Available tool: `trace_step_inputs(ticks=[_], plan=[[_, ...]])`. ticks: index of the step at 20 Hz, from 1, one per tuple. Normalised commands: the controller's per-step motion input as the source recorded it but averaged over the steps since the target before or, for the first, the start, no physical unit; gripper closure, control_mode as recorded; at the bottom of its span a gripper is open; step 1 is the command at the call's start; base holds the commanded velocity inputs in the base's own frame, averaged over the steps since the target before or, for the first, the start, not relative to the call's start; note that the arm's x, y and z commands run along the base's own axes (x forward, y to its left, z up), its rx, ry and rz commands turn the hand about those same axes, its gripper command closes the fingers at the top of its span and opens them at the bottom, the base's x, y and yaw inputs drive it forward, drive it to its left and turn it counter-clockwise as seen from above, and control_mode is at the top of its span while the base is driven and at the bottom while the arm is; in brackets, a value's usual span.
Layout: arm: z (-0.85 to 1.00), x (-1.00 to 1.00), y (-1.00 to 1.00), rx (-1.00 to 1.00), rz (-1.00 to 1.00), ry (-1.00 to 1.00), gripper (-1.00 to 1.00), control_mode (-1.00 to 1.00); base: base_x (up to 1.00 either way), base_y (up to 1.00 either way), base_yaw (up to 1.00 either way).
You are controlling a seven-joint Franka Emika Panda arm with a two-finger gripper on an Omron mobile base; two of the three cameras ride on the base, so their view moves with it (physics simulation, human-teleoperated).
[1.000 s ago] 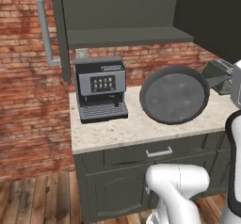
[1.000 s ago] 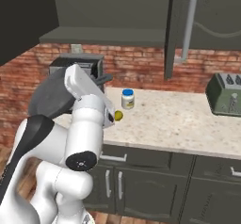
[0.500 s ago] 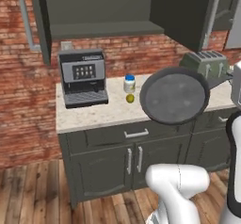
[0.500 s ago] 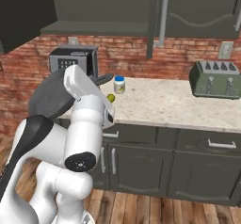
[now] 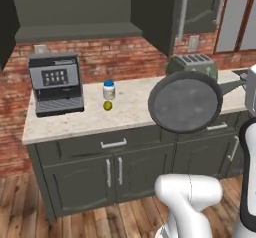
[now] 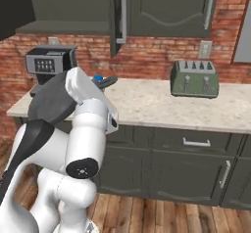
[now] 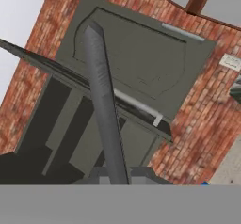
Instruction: Pick the pan from the cabinet and place it on the stove. Then turn on the stove burner for the pan.
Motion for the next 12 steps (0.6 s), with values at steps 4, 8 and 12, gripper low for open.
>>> trace_step_inputs(ticks=[4,8,12], plan=[[0.0,0.0,0.0,0.0,0.0,0.0,1.0,1.0,0.0,-0.92,-0.01],[0.0,0.0,0.0,0.0,0.0,0.0,1.0,1.0,0.0,-0.89,0.0],[0.0,0.0,0.0,0.0,0.0,0.0,1.0,1.0,0.0,-0.93,-0.04]])
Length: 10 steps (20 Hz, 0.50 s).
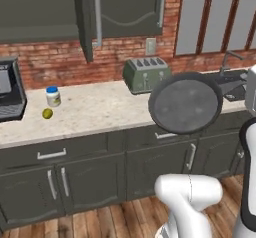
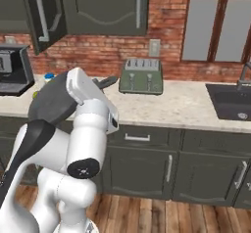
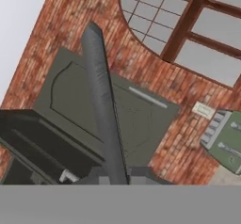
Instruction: Pick the pan from the cabinet and place it on the stove. Then turn on the stove burner for the pan.
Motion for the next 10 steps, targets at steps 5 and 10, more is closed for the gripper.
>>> trace_step_inputs(ticks=[5,10], plan=[[0.0,0.0,0.0,0.0,0.0,0.0,1.0,1.0,0.0,-0.55,-0.25],[0.0,0.0,0.0,0.0,0.0,0.0,1.0,1.0,0.0,0.02,-0.48]])
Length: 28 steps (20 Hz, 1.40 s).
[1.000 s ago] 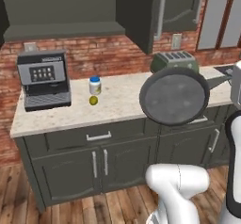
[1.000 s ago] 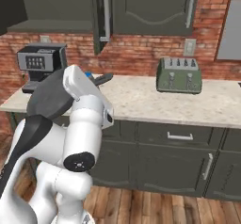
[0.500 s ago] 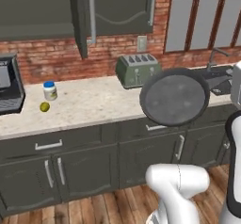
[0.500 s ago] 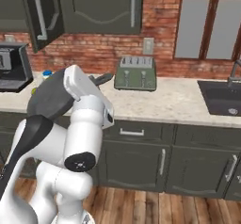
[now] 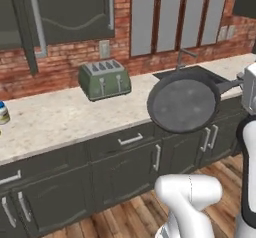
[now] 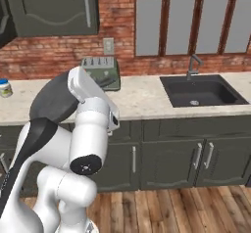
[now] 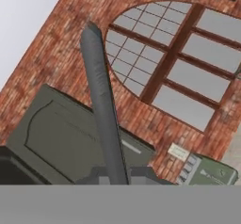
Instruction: Pick the pan from the cabinet and place it on the stove. Then turn on the stove burner for the pan.
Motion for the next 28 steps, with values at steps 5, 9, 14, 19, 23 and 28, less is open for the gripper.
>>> trace_step_inputs(ticks=[5,9,14,19,23,28], plan=[[0.0,0.0,0.0,0.0,0.0,0.0,1.0,1.0,0.0,0.09,-0.51],[0.0,0.0,0.0,0.0,0.0,0.0,1.0,1.0,0.0,0.0,-0.46],[0.0,0.0,0.0,0.0,0.0,0.0,1.0,1.0,0.1,0.02,-0.4],[0.0,0.0,0.0,0.0,0.0,0.0,1.0,1.0,0.33,0.0,-0.37],[0.0,0.0,0.0,0.0,0.0,0.0,1.0,1.0,0.29,0.0,-0.38],[0.0,0.0,0.0,0.0,0.0,0.0,1.0,1.0,0.31,0.06,-0.38]])
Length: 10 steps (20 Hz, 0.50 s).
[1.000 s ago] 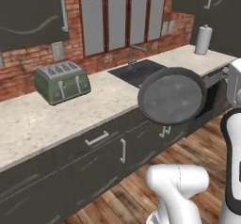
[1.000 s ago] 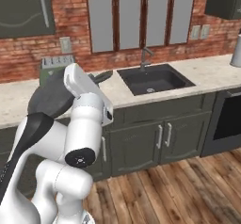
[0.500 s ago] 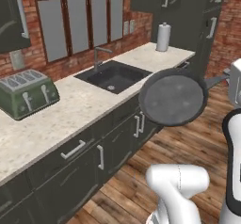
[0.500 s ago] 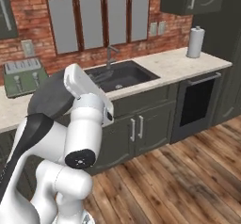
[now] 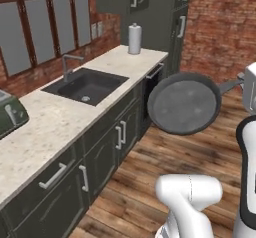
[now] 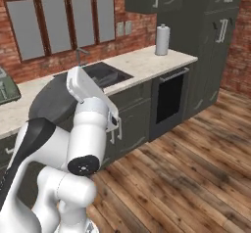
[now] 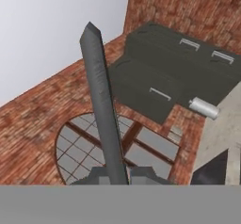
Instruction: Pick the pan from the cabinet and place it on the stove. Then turn on the stove burner for the pan.
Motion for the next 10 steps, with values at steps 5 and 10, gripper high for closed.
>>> trace_step_inputs(ticks=[5,10], plan=[[0.0,0.0,0.0,0.0,0.0,0.0,1.0,1.0,0.32,0.0,-0.34],[0.0,0.0,0.0,0.0,0.0,0.0,1.0,1.0,0.28,0.0,-0.33]])
